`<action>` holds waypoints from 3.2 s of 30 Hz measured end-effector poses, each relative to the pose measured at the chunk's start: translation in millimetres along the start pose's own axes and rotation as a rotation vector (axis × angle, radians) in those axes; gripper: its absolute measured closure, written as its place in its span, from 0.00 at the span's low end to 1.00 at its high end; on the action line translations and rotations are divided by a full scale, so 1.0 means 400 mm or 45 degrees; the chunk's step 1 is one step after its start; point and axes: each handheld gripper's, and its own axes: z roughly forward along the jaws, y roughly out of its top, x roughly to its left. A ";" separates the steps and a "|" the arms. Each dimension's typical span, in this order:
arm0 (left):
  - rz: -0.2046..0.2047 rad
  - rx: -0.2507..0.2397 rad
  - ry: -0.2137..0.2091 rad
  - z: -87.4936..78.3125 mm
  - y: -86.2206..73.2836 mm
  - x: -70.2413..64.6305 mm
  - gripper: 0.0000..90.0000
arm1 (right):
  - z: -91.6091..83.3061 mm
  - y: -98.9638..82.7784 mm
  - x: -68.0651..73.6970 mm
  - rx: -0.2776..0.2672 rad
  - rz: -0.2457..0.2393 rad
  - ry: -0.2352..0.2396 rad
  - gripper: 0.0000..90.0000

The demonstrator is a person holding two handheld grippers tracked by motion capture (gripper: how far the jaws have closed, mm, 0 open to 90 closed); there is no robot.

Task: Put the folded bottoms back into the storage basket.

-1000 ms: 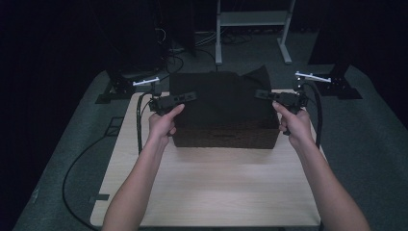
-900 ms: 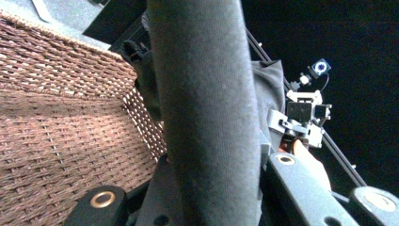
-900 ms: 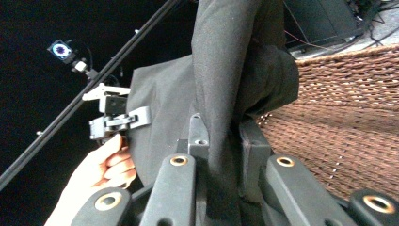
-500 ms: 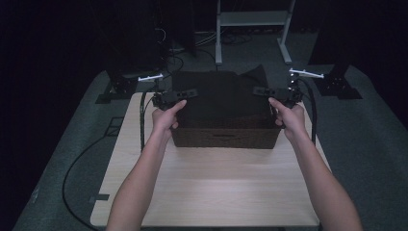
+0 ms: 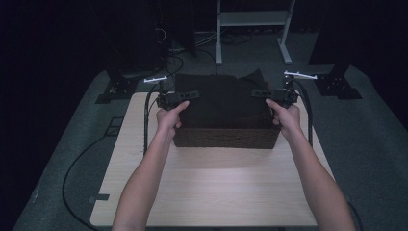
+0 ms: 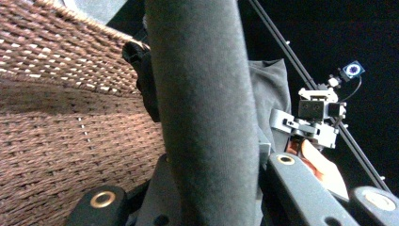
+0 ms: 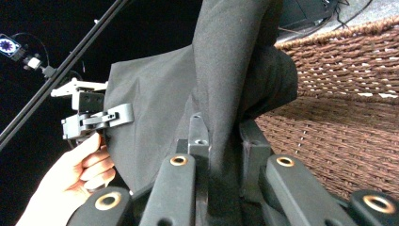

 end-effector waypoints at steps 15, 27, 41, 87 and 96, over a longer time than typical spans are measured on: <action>-0.052 0.026 0.051 0.040 -0.006 0.066 0.85 | 0.029 -0.003 -0.045 0.033 0.033 -0.063 0.87; -0.083 0.051 0.120 0.054 -0.010 0.096 0.85 | 0.064 -0.014 -0.072 0.082 0.046 -0.126 0.87; -0.127 0.088 0.200 0.063 -0.012 0.099 0.85 | 0.080 -0.020 -0.093 0.098 0.088 -0.157 0.87; -0.122 0.102 0.401 0.071 -0.010 0.093 0.78 | 0.138 -0.022 -0.098 0.325 0.053 -0.497 0.81; -0.133 0.060 0.381 0.063 -0.011 0.095 0.75 | 0.115 -0.010 -0.095 0.312 0.048 -0.597 0.78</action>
